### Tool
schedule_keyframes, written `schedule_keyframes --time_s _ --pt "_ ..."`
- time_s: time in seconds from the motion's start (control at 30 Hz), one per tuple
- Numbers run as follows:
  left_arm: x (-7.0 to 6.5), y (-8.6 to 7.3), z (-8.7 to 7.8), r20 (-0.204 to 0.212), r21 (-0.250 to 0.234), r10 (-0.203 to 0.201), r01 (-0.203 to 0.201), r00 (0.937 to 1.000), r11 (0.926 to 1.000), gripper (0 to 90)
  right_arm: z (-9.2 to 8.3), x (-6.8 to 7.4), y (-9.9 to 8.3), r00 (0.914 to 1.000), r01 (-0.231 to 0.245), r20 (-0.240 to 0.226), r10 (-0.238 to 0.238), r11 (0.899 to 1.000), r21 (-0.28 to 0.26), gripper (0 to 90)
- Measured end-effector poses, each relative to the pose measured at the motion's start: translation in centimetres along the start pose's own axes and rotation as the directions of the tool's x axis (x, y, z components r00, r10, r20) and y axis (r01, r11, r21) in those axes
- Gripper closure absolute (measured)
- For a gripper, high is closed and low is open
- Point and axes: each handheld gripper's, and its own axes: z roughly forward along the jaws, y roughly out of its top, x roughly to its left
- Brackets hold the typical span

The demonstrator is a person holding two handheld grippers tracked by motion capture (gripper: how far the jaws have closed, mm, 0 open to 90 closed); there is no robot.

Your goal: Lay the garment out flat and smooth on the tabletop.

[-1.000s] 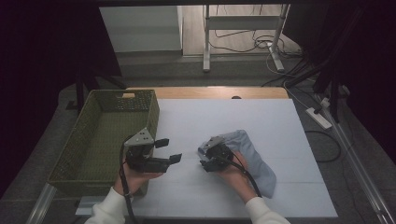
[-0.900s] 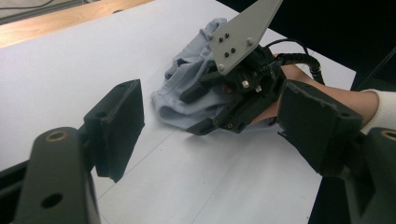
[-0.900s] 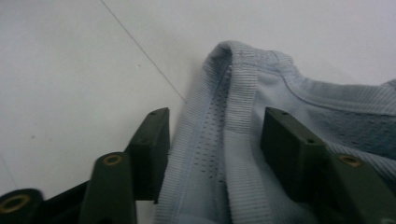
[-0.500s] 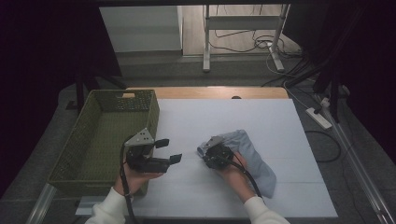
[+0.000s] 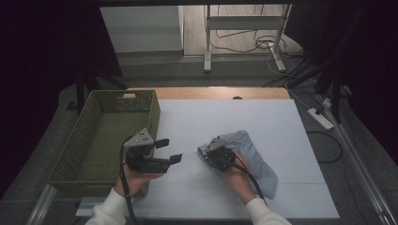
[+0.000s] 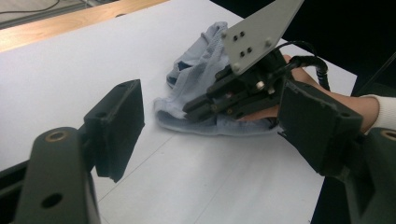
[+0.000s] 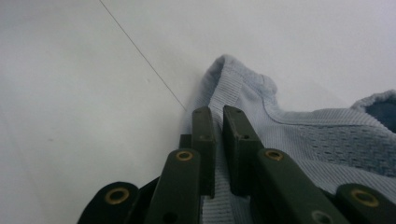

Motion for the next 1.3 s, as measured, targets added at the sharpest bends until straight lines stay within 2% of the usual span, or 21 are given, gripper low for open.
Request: schedule_keyframes --time_s 0.07,0.27,0.37,0.5,0.57,0.6,0.67,0.73,0.8,0.93,0.97,1.1,1.17,1.3 --pt "0.0 0.0 0.0 -0.001 -0.001 -0.001 0.001 1.0 1.0 23.7 -0.5 0.1 0.0 0.9997 -0.006 -0.023 0.005 1.0 -0.019 84.0" --pt "0.2 0.0 -0.2 -0.006 -0.005 -0.004 0.004 1.0 1.0 23.7 -1.4 0.5 0.2 0.9988 0.002 -0.049 -0.005 0.999 -0.053 84.0" --pt "0.3 0.0 -0.2 -0.008 -0.008 -0.006 0.006 0.9999 1.0 23.7 -2.3 0.9 0.3 0.997 0.013 -0.074 -0.02 0.996 -0.093 84.0" --pt "0.3 0.0 -0.4 -0.011 -0.012 -0.008 0.008 0.9999 0.9999 23.7 -3.0 1.6 0.3 0.9944 0.027 -0.1 -0.037 0.995 -0.096 84.1" --pt "0.4 0.0 -0.4 -0.011 -0.014 -0.008 0.007 0.9999 0.9999 23.7 -3.9 2.4 0.2 0.9895 0.057 -0.127 -0.069 0.993 -0.1 84.0" --pt "0.4 -0.1 -0.5 -0.01 -0.014 -0.008 0.008 0.9999 0.9999 23.7 -3.9 2.4 0.2 0.9895 0.057 -0.127 -0.069 0.993 -0.1 84.0" --pt "0.4 -0.1 -0.5 -0.01 -0.015 -0.011 0.011 0.9999 0.9998 23.7 -5.3 3.1 -0.2 0.9855 0.085 -0.136 -0.101 0.989 -0.119 84.0" --pt "0.4 -0.1 -0.4 -0.01 -0.014 -0.011 0.011 0.9999 0.9998 23.7 -5.8 3.1 -0.4 0.9849 0.077 -0.145 -0.095 0.989 -0.126 84.0" --pt "0.4 -0.1 -0.4 -0.01 -0.014 -0.008 0.008 0.9999 0.9999 23.7 -7.2 3.3 -1.8 0.983 0.059 -0.165 -0.081 0.99 -0.13 84.0" --pt "0.4 0.0 -0.4 -0.012 -0.016 -0.009 0.009 0.9999 0.9998 23.7 -9.0 3.2 -4.0 0.9835 0.056 -0.165 -0.075 0.992 -0.113 84.0" --pt "0.3 0.0 -0.4 -0.011 -0.017 -0.009 0.009 0.9999 0.9998 23.7 -9.0 3.2 -4.0 0.9835 0.056 -0.165 -0.075 0.992 -0.113 84.0" --pt "0.1 0.0 -0.2 -0.009 -0.013 -0.005 0.004 0.9999 0.9999 23.7 -10.7 2.4 -5.9 0.9879 0.031 -0.148 -0.046 0.995 -0.097 84.0" --pt "0.1 0.0 -0.1 -0.009 -0.01 -0.003 0.003 1.0 0.9999 23.8 -11.8 1.7 -7.3 0.9907 0.002 -0.135 -0.014 0.996 -0.086 84.0" --pt "0.1 0.0 0.0 -0.007 -0.01 -0.002 0.002 1.0 0.9999 23.8 -12.9 1.1 -8.8 0.9914 -0.023 -0.13 0.013 0.997 -0.074 84.0"
